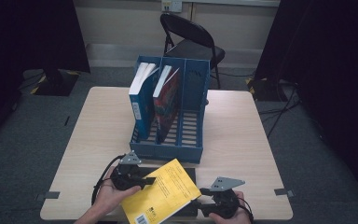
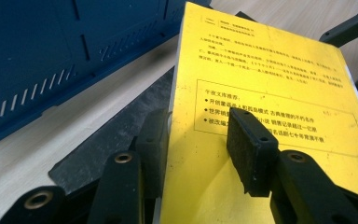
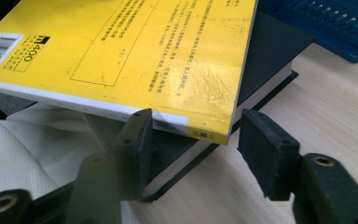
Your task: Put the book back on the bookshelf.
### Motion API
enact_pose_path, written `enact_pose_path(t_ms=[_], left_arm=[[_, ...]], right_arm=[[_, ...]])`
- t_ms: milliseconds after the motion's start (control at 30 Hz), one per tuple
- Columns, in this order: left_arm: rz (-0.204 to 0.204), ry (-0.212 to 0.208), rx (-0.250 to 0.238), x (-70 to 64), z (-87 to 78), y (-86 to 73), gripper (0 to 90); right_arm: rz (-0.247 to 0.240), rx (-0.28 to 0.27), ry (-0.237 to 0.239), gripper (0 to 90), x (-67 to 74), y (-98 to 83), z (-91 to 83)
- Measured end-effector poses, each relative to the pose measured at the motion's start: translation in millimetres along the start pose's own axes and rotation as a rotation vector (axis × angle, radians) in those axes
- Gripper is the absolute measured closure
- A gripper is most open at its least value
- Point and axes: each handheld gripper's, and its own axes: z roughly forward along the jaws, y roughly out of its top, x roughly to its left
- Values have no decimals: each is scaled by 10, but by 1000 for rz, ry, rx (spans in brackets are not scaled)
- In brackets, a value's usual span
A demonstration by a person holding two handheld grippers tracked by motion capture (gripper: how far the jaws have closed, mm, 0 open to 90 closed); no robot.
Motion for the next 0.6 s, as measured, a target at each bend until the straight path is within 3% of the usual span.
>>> enact_pose_path(t_ms=[100,600], left_arm=[[-30,1,-8,16,-66,-74,590],[-87,40,-36,-14,-156,-207,586]], right_arm=[[3,-5,-12,506,-28,43,34],[-11,-5,-52,522,-136,200,152]])
